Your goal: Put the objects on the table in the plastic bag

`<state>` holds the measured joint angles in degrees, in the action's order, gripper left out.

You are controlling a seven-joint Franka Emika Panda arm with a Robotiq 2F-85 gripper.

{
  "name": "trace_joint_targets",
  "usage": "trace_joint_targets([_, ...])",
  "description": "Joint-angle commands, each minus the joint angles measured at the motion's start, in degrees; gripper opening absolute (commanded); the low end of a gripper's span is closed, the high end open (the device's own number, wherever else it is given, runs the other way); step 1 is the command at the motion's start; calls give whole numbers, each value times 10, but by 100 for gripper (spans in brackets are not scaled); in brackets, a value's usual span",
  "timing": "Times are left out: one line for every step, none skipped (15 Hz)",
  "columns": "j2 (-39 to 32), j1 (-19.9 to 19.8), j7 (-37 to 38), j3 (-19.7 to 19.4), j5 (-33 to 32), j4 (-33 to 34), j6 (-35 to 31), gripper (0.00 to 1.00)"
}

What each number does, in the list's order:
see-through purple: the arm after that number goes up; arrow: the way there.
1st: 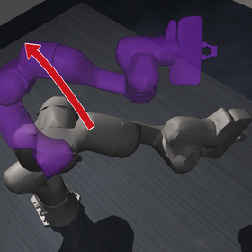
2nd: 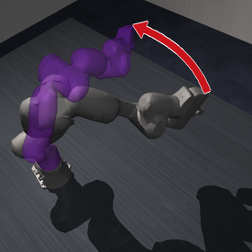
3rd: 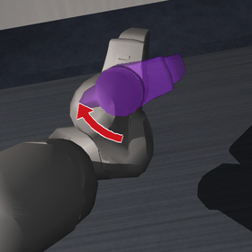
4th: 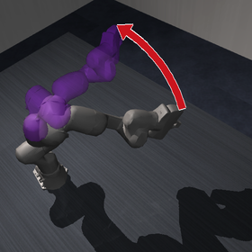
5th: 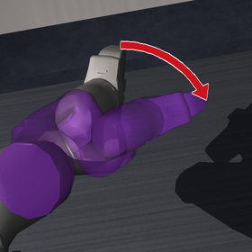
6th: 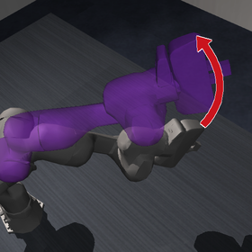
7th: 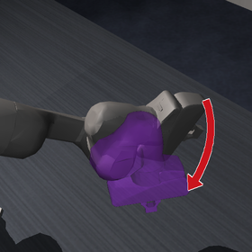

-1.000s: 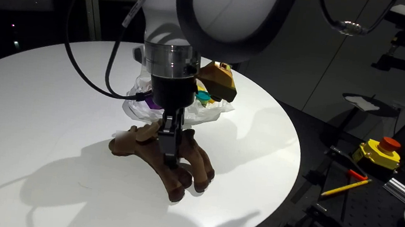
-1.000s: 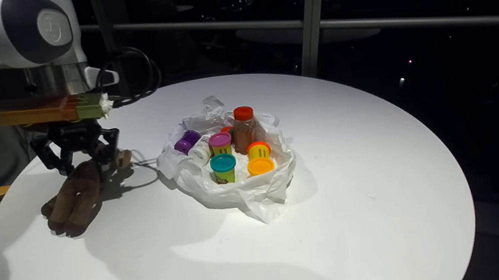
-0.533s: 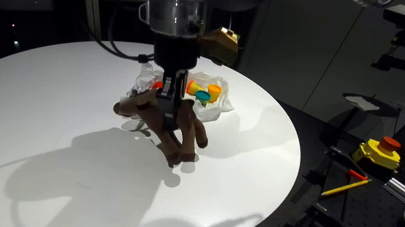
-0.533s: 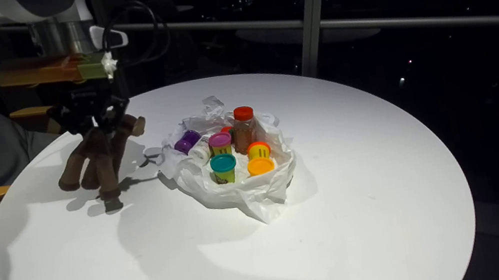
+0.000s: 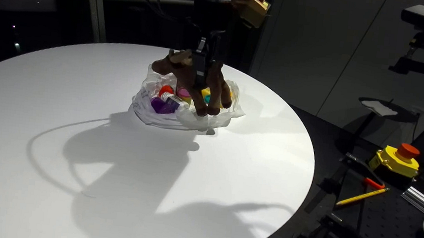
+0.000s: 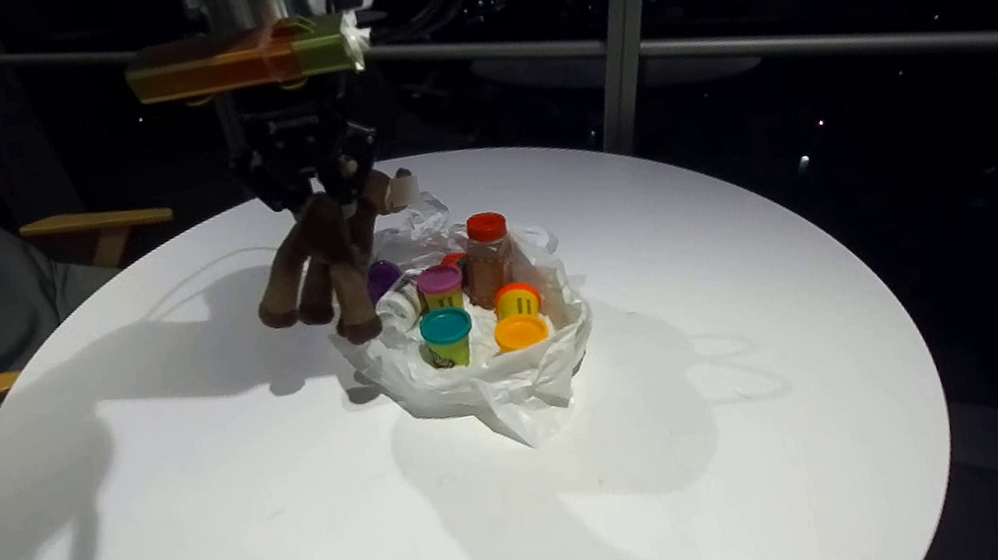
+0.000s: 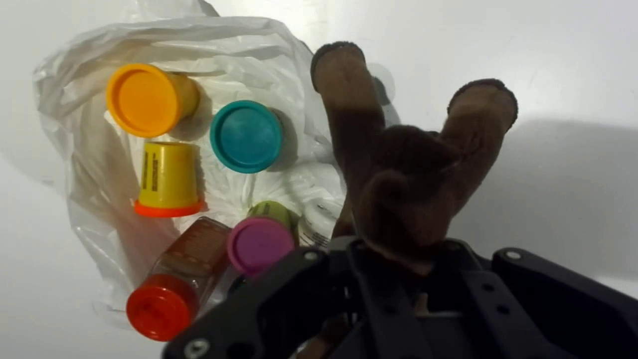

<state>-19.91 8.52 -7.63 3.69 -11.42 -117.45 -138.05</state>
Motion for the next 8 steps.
trace_joint_targets([-18,-30,-58,11,9,22,-29,11])
trace_joint_targets([-22,-36,-74,17,19,27,-31,12])
trace_joint_targets([-26,-43,-93,25,30,32,-36,12])
trace_joint_targets([-30,-50,-114,33,42,36,-43,13])
trace_joint_targets([-37,-55,-129,39,49,44,-47,12])
trace_joint_targets([-42,-58,-142,43,54,50,-47,12])
trace_joint_targets([-46,-61,-157,48,58,57,-50,12])
trace_joint_targets([-54,-70,-186,58,68,64,-45,12])
